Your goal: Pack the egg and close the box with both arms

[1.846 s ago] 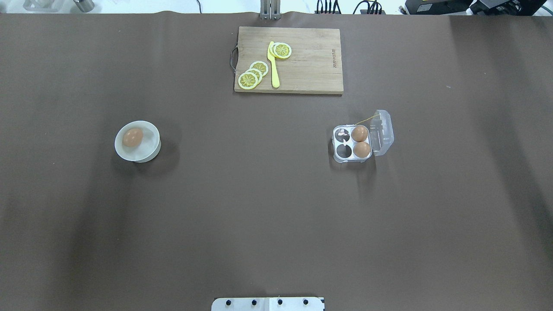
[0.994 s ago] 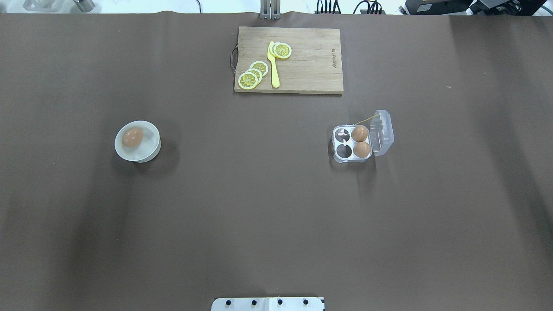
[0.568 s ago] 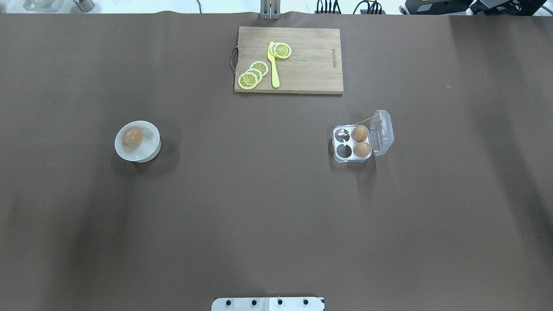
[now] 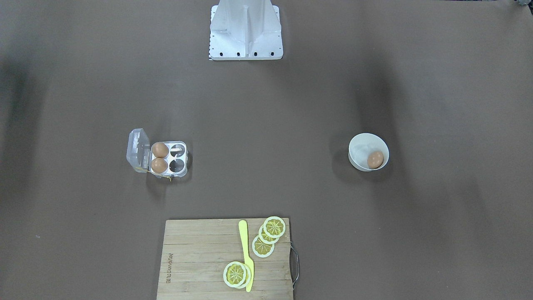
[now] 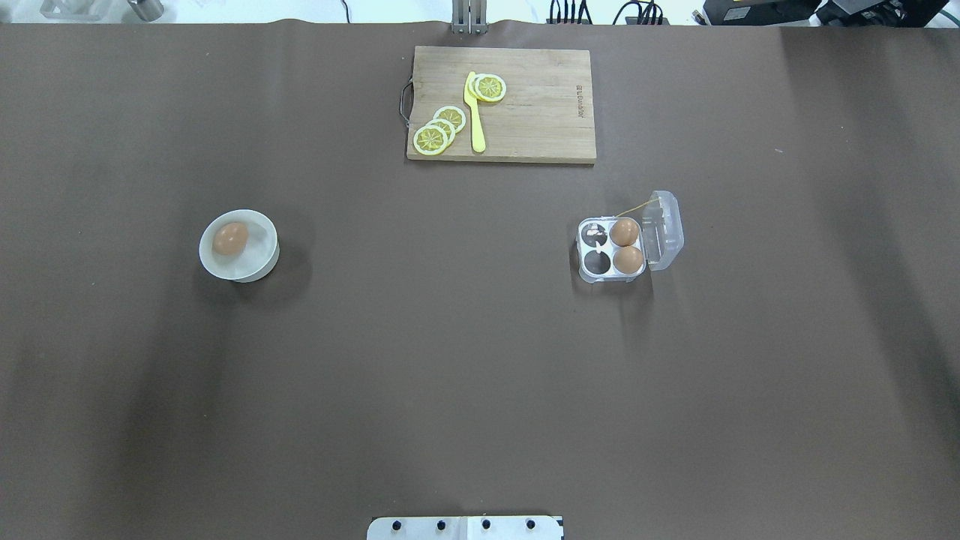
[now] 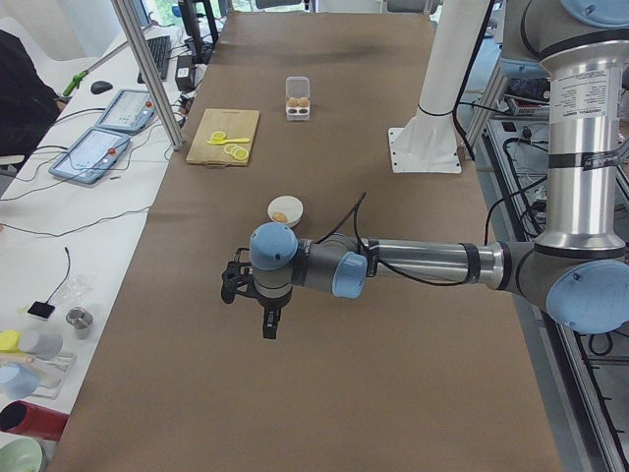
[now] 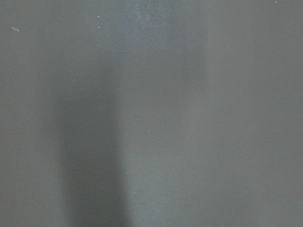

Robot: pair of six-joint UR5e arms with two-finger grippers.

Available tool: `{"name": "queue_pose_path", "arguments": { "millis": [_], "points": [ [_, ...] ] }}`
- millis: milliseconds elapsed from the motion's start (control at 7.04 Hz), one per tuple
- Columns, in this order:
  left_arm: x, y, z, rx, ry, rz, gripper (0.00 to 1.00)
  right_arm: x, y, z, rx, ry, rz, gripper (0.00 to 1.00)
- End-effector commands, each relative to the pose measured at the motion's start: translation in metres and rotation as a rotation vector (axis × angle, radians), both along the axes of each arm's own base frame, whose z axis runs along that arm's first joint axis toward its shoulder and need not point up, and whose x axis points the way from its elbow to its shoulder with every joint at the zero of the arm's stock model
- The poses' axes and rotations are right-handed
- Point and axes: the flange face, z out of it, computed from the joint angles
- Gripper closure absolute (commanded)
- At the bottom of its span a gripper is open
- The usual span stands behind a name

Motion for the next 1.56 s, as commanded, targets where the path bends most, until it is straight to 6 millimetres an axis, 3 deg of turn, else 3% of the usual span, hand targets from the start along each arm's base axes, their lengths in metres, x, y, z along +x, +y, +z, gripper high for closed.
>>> {"name": "queue_pose_path", "arguments": {
  "millis": [0,568,994,1136,1278,1420],
  "points": [
    [-0.001,0.001,-0.002,0.001,-0.001,-0.002,0.01,0.0,0.0,-0.007,0.012,-0.006,0.0,0.0],
    [0.003,-0.008,-0.014,0.032,0.015,0.006,0.01,0.0,0.0,-0.008,0.015,-0.004,0.0,0.0],
    [0.013,-0.069,-0.096,0.181,0.013,0.015,0.01,-0.005,-0.003,-0.022,0.038,-0.038,-0.008,0.0],
    [0.044,-0.077,-0.118,0.21,0.025,0.065,0.01,-0.006,-0.004,-0.02,0.033,-0.041,-0.01,0.0],
    [0.086,-0.086,-0.151,0.154,0.063,0.041,0.01,-0.011,-0.005,-0.02,0.036,-0.041,-0.017,0.0],
    [0.134,-0.083,-0.192,0.1,0.106,0.02,0.01,-0.016,-0.009,-0.028,0.051,-0.047,-0.024,0.0]
  ]
}}
